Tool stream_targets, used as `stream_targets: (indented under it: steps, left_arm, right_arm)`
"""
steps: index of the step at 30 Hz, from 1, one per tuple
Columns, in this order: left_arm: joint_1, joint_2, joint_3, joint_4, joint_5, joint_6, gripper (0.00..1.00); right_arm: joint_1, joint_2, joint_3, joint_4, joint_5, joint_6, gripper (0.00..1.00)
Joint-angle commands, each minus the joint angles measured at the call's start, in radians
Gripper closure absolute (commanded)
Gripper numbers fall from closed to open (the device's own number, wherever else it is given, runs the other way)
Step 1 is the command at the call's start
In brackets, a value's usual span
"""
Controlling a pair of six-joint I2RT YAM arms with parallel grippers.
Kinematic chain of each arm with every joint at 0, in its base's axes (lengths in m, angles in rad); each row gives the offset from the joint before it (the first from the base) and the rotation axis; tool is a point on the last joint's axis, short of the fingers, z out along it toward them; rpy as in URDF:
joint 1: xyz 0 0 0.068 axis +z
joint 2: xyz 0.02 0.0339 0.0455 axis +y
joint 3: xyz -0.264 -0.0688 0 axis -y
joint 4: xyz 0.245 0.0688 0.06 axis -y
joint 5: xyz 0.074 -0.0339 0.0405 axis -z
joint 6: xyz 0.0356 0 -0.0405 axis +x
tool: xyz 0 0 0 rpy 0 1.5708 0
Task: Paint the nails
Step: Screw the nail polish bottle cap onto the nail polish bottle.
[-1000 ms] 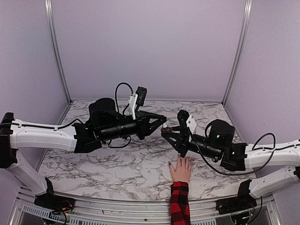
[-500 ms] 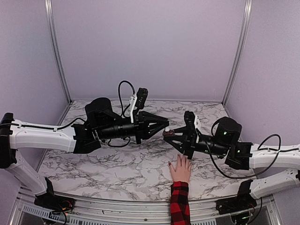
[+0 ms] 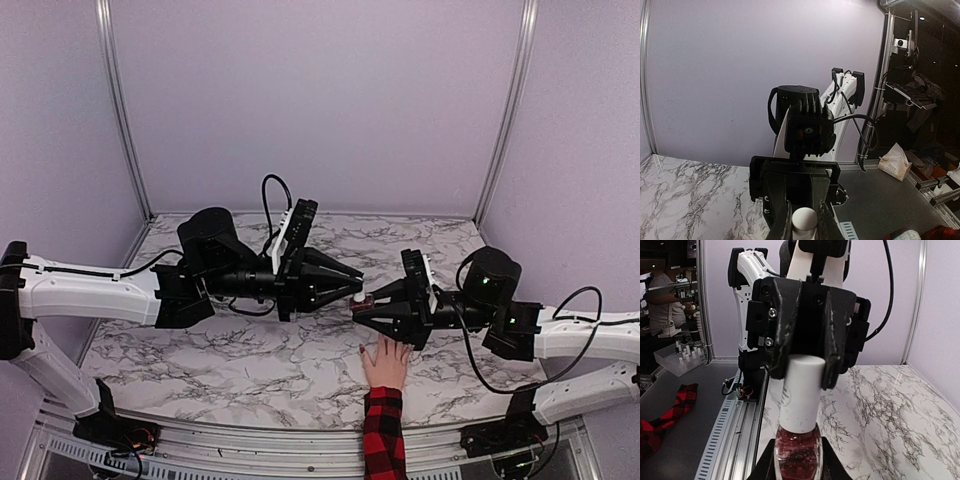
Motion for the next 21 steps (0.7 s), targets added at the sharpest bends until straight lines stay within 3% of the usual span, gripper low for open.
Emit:
stream_targets:
  steps: [1,3,6,11,21]
  left_arm:
    - [0.001,0.006,-0.049,-0.110,0.054,0.022,0.96]
    - [0.004,-0.011,-0.059,-0.110,0.031,0.032,0.93]
    - [0.011,-0.039,-0.067,-0.112,-0.019,0.028,0.76]
    - [0.016,-0.102,-0.086,-0.110,-0.205,0.004,0.62]
    - [0.013,-0.129,-0.088,-0.099,-0.515,-0.123,0.57]
  right_arm:
    - [0.000,-0.019,0.071,0.149,-0.048,-0.019,1.00]
    - [-0.003,-0.020,0.070,0.144,-0.025,-0.017,1.00]
    - [-0.004,-0.013,0.075,0.118,0.045,-0.015,1.00]
    - [-0.006,0.008,0.088,0.056,0.200,-0.021,1.00]
    - [-0.005,0.052,0.094,0.012,0.458,-0.008,1.00]
